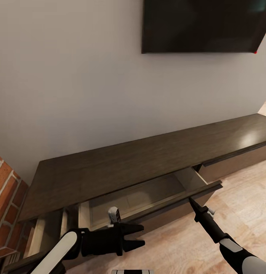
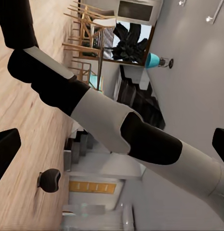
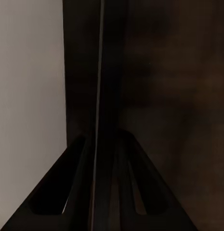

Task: Place each of the two pumpkins and all three candles from the living room inside a cabinet in the living room (use any cabinet), then make sure every cabinet is closed, and position the cauldron so it is next to a table in the living room.

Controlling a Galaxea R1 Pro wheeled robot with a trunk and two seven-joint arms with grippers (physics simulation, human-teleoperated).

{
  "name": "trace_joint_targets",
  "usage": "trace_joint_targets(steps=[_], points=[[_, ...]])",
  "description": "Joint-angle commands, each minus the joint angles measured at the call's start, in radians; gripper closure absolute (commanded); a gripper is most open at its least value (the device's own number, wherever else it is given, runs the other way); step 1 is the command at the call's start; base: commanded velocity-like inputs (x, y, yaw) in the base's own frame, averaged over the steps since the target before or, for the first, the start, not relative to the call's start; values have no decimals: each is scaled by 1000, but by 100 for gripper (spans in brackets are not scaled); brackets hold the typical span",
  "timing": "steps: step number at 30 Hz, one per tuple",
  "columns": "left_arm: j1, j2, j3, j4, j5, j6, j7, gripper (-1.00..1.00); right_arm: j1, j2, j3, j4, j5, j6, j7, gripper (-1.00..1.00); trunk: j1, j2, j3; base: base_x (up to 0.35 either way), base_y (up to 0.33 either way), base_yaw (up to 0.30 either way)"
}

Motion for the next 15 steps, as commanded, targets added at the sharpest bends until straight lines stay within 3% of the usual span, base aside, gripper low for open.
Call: trace_joint_targets(steps=[1, 15], points=[[-1, -1, -6, -3, -7, 0, -9, -100, 0, 33, 70, -41, -2, 15, 8, 100, 0, 0, -1, 0, 0, 0], [-1, -5, -49, -41, -6, 0, -9, -100, 0, 33, 71, -41, -2, 14, 8, 100, 0, 0, -1, 0, 0, 0]])
